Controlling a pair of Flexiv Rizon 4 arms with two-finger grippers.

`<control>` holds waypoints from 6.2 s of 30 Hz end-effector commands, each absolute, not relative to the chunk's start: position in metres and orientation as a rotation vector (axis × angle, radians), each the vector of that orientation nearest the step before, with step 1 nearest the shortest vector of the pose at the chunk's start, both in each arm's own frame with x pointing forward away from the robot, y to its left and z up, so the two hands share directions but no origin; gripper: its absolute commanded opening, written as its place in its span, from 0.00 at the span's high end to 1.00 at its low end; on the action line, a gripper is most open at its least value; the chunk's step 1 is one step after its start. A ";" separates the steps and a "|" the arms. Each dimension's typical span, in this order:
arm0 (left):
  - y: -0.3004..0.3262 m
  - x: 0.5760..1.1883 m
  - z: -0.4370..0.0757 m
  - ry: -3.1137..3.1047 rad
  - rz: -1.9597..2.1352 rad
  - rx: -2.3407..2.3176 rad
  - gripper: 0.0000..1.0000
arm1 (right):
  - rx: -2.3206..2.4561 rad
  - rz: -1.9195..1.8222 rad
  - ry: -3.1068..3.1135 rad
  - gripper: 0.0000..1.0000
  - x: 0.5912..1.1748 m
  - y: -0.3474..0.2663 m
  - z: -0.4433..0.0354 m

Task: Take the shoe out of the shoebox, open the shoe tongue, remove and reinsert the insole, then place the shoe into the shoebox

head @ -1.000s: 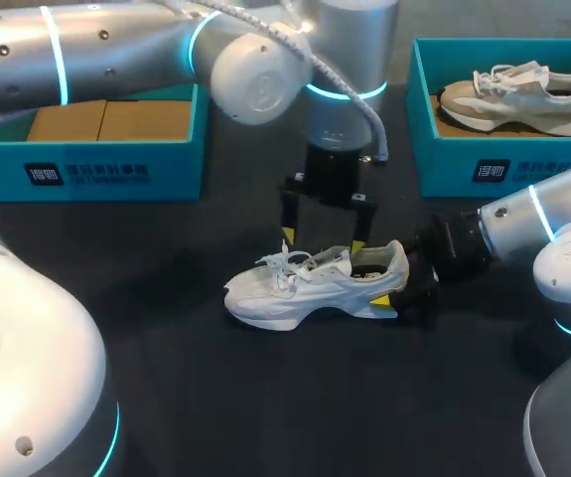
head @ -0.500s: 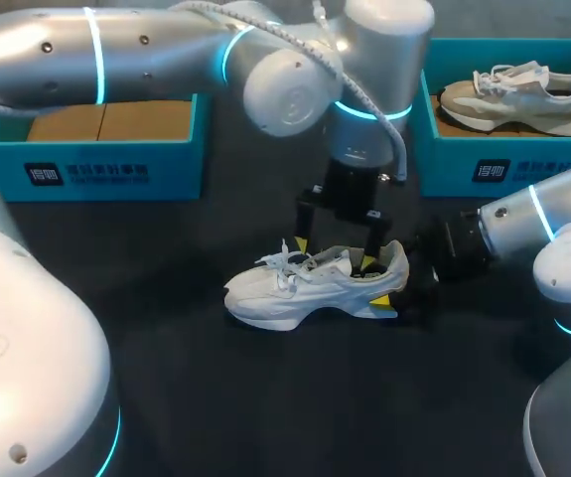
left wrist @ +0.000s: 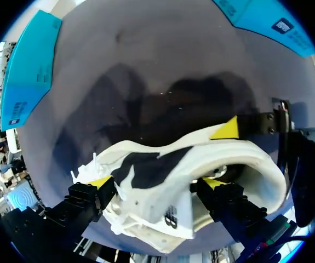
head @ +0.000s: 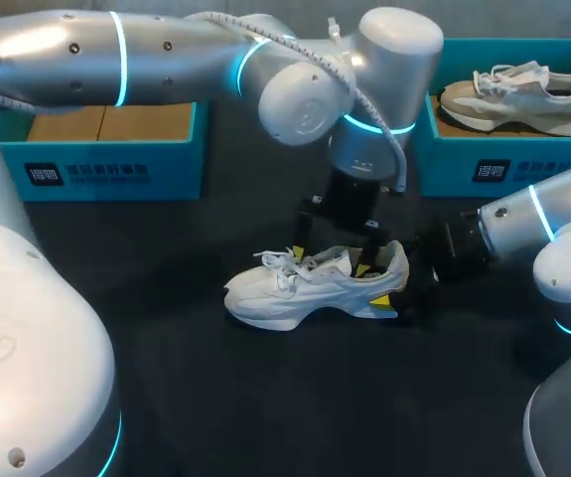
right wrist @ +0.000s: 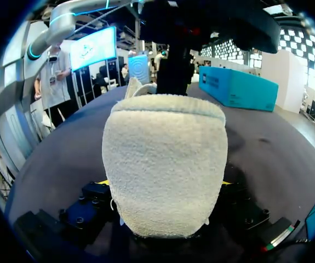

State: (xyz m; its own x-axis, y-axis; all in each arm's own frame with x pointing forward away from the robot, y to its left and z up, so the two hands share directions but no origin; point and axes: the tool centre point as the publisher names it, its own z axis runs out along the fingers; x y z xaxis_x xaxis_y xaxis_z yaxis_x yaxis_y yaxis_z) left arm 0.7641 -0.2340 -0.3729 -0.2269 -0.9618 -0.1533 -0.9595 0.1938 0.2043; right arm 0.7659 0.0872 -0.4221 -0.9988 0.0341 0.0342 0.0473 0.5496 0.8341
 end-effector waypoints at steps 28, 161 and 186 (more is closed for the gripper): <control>-0.199 0.746 -0.327 -2.233 -0.366 2.025 0.11 | -0.073 -1.478 -2.757 1.00 0.767 0.089 -0.424; -0.153 0.744 -0.248 -2.993 -0.188 0.745 0.00 | -0.073 -1.478 -2.757 1.00 0.767 0.089 -0.424; -0.178 0.720 -0.241 -3.071 -0.082 -0.151 0.00 | -0.073 -1.478 -2.757 1.00 0.767 0.089 -0.424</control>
